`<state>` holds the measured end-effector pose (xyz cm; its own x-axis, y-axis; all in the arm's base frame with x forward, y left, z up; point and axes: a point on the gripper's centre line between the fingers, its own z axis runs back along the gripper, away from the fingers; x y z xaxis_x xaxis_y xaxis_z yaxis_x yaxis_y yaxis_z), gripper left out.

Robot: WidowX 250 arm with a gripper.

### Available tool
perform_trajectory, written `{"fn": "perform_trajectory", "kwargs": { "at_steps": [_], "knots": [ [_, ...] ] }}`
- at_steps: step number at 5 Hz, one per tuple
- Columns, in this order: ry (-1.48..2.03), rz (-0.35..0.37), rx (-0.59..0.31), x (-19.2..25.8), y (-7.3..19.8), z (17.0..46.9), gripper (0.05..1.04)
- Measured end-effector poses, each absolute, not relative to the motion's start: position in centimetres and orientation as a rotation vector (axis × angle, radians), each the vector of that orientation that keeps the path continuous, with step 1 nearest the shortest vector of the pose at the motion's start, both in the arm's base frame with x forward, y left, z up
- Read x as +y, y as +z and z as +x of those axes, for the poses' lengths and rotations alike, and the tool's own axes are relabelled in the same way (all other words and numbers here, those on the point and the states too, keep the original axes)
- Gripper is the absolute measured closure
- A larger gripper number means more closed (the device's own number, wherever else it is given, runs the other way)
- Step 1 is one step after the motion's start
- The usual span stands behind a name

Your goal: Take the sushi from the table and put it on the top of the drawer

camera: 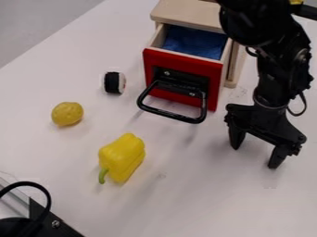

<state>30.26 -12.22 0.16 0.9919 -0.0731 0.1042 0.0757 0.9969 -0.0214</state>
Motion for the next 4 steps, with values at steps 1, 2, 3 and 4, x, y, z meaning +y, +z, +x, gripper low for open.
{"fn": "perform_trajectory", "kwargs": {
  "at_steps": [1, 2, 3, 4],
  "knots": [
    [-0.073, -0.024, -0.101, -12.2, 0.1, 30.3, 0.085],
    [-0.082, -0.027, -0.116, -12.5, 2.0, 30.1, 0.085],
    [-0.097, -0.087, -0.211, -13.7, 6.4, 31.1, 0.085],
    [-0.104, -0.112, -0.258, -14.0, 9.0, 31.6, 0.085]
  ]
}}
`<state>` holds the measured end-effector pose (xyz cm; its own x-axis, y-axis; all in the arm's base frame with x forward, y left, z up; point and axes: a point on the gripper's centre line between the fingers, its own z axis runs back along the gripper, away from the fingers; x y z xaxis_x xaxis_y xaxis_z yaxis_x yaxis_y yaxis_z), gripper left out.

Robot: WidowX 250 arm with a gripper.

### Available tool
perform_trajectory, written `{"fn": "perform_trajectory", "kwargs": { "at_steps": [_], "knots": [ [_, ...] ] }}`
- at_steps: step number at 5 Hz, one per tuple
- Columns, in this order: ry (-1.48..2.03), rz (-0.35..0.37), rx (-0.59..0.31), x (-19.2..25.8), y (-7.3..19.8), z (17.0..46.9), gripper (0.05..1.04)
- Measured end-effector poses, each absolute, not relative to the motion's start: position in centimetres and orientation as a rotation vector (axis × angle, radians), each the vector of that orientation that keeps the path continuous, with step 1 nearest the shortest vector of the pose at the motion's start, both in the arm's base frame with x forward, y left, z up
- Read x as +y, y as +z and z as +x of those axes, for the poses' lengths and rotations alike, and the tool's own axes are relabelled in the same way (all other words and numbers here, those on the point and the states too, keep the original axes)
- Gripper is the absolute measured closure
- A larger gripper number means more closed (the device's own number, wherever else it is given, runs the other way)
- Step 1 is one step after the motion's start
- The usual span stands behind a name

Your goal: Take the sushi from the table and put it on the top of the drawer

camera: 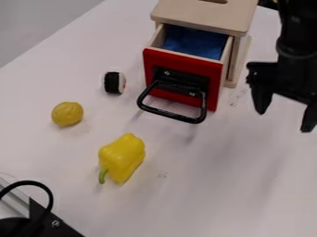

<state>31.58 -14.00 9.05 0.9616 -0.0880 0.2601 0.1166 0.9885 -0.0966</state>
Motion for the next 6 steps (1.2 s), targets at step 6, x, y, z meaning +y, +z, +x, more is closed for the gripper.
{"fn": "perform_trajectory", "kwargs": {
  "at_steps": [6],
  "knots": [
    [0.211, 0.042, -0.299, 12.6, 12.7, 28.9, 0.085]
  ]
}}
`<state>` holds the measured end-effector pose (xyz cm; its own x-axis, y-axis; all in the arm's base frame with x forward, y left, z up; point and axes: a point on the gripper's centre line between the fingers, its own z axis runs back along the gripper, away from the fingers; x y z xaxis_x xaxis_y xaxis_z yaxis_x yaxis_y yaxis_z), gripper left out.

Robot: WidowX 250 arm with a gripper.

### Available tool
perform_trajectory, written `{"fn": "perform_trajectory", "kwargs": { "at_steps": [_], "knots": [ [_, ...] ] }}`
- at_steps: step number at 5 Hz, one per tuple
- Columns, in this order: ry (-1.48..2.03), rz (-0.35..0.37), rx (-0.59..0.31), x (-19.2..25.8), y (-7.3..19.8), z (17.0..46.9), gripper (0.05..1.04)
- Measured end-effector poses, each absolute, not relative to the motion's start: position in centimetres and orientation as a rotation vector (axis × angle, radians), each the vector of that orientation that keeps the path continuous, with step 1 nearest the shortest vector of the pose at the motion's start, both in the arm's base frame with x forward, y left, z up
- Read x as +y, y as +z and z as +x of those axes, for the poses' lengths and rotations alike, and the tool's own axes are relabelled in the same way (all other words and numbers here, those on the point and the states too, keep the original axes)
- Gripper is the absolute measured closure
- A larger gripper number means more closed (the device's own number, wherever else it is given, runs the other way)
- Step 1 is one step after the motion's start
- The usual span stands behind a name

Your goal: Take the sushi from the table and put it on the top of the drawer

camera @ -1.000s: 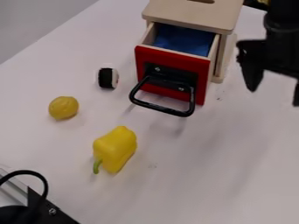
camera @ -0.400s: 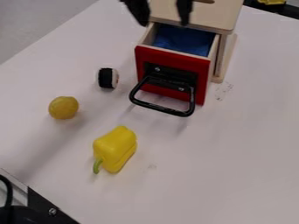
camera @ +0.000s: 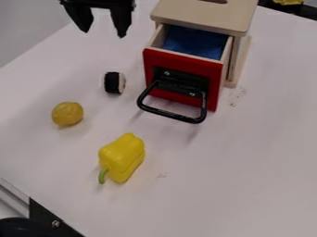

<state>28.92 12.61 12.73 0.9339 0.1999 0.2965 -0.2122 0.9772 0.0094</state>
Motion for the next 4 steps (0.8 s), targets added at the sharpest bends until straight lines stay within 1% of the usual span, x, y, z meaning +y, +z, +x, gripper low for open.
{"fn": "perform_trajectory", "kwargs": {
  "at_steps": [1, 2, 3, 4],
  "knots": [
    [0.145, 0.091, -0.233, 14.2, 10.2, 30.0, 0.085],
    [0.142, 0.123, -0.157, 14.3, 6.8, 30.5, 0.085],
    [0.146, 0.137, -0.109, 13.5, 4.0, 31.0, 0.085],
    [0.173, 0.128, -0.064, 13.2, 2.0, 30.9, 0.085]
  ]
}}
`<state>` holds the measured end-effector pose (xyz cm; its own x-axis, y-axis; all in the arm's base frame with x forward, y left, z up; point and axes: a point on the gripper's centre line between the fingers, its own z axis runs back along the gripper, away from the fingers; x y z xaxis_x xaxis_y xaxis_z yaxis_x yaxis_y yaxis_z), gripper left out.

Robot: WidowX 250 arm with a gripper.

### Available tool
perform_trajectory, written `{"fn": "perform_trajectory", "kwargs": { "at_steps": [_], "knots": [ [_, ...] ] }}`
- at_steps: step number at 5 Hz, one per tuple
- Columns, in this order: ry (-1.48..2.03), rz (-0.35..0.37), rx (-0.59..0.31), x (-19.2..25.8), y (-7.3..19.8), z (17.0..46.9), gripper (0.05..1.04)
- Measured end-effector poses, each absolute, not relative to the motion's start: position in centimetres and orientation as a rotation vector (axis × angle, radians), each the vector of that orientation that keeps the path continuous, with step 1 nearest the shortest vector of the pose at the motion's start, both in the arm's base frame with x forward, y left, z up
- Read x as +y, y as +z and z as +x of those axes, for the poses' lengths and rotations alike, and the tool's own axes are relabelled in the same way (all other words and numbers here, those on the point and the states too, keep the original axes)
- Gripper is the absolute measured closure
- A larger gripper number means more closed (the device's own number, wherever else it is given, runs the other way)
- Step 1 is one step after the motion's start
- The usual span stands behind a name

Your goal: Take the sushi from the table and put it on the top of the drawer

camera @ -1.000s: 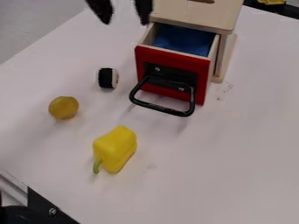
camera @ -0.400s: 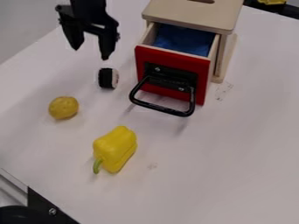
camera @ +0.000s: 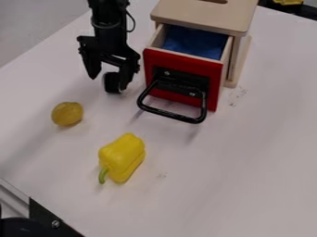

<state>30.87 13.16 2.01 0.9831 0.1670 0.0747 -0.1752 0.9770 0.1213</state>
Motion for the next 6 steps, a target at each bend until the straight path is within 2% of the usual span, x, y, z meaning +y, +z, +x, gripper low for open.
{"fn": "perform_trajectory", "kwargs": {
  "at_steps": [1, 2, 3, 4, 6],
  "knots": [
    [0.2, 0.126, -0.053, 12.7, 1.2, 31.0, 0.085],
    [0.215, 0.133, -0.036, 12.8, 0.4, 30.8, 0.133],
    [0.218, 0.137, -0.047, 12.9, 0.5, 30.9, 0.402],
    [0.255, 0.133, -0.069, 12.7, 1.1, 30.7, 0.57],
    [0.34, 0.112, -0.168, 12.6, 7.1, 31.9, 0.601]
  ]
}}
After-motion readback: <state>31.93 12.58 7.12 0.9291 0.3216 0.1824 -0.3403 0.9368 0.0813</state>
